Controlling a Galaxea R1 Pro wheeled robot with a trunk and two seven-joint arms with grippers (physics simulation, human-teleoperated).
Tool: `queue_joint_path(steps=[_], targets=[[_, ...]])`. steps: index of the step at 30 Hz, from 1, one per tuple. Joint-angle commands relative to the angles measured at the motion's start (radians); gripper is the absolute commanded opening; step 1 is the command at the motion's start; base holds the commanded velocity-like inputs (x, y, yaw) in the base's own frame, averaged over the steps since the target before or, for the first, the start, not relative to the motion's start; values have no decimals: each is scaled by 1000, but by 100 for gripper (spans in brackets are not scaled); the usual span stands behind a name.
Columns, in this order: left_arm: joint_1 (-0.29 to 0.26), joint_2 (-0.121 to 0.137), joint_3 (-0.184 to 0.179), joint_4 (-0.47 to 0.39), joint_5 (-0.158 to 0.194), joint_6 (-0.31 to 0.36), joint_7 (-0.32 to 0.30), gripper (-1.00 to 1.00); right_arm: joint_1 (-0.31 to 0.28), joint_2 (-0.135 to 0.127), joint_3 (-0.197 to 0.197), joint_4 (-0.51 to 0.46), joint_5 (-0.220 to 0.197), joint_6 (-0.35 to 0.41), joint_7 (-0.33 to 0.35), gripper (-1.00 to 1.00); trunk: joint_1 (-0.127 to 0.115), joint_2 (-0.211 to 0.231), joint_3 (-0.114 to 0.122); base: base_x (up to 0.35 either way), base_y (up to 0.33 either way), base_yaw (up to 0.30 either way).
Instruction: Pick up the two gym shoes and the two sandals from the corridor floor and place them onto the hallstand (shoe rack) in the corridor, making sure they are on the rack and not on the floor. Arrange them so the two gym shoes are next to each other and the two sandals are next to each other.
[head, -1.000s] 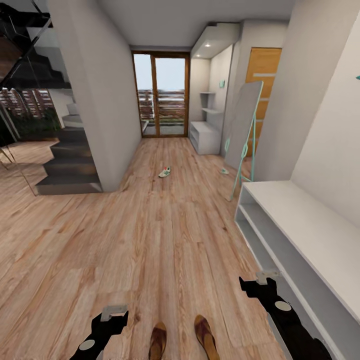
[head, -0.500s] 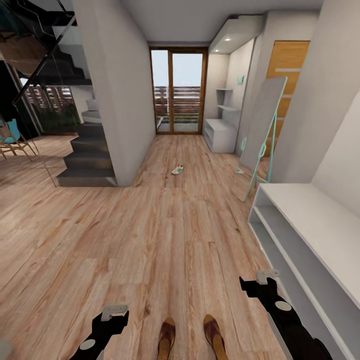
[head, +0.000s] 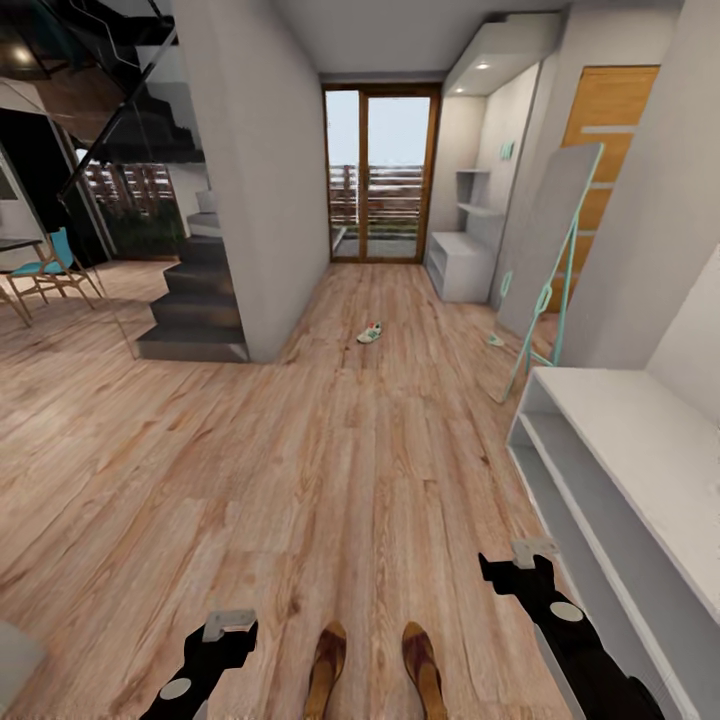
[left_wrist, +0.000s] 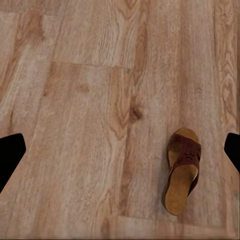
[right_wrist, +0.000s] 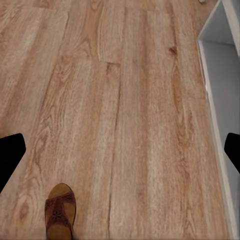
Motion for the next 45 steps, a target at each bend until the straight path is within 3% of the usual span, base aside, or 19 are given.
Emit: queue_joint_path(steps=[1,26,45], targets=[[-1,0,2,1,-1,-3,1,100,0,0,0,-2,2,5,0,100,0,0,-2,-147,-234,47],[-2,0,2,1,-1,-2,0,100,0,1,-2,-4,2,7,-1,100,0,0,-4,-33,-82,2],[-2,2,1,-4,0,-3,-3,100,0,6,2,-4,1,7,-2,100,0,0,-4,0,-59,-117]])
